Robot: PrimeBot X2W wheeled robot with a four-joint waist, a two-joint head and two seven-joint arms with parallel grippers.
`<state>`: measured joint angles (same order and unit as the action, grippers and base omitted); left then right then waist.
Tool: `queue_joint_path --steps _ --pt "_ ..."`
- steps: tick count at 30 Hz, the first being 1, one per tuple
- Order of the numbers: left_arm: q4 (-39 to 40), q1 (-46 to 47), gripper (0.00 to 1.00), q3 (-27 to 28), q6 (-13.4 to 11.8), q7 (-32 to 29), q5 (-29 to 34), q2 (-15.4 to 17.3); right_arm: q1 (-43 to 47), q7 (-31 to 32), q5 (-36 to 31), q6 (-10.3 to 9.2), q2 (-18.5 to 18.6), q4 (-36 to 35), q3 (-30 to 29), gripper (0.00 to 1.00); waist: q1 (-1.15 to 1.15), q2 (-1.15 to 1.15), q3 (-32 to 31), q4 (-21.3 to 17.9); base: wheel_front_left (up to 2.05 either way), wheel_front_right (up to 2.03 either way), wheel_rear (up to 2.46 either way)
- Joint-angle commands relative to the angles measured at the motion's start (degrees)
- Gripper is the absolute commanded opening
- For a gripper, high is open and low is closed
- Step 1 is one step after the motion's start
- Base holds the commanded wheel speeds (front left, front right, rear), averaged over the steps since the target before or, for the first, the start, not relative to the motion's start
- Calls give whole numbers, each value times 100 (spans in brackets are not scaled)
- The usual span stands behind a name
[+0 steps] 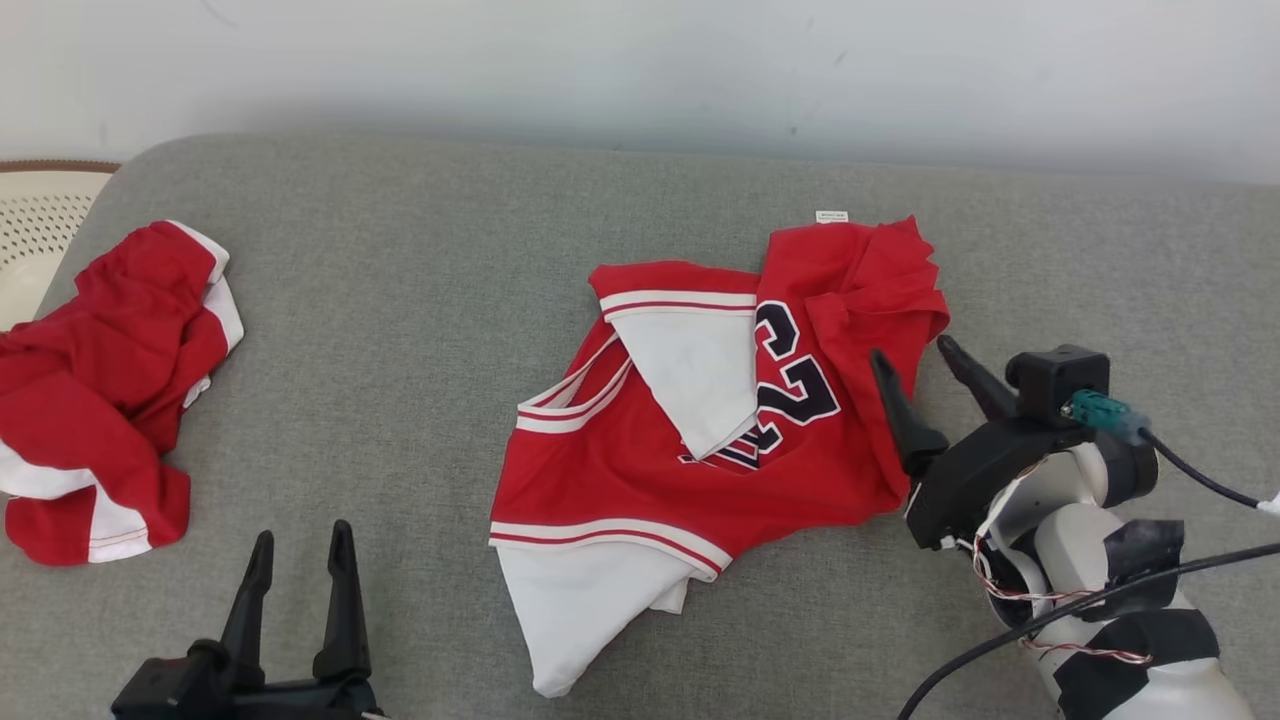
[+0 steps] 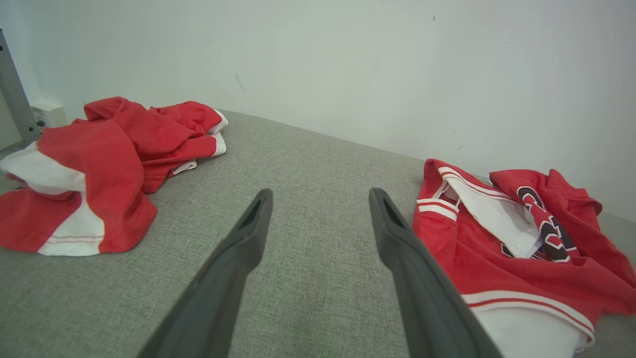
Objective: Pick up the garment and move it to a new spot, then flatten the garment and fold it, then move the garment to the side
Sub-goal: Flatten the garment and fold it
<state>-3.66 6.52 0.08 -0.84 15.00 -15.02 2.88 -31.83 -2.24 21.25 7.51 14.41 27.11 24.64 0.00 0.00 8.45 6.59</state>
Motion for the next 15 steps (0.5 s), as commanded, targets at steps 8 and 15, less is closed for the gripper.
queue_joint_path --steps 8,15 --pt "-20 103 100 -82 12 22 -43 2 -379 46 -117 -4 -240 585 -290 100 0 0 108 177 0 0 0" --pt "-10 165 100 -150 6 22 -75 1 -974 -110 -266 -4 -438 1629 -462 100 0 0 220 357 0 0 0"
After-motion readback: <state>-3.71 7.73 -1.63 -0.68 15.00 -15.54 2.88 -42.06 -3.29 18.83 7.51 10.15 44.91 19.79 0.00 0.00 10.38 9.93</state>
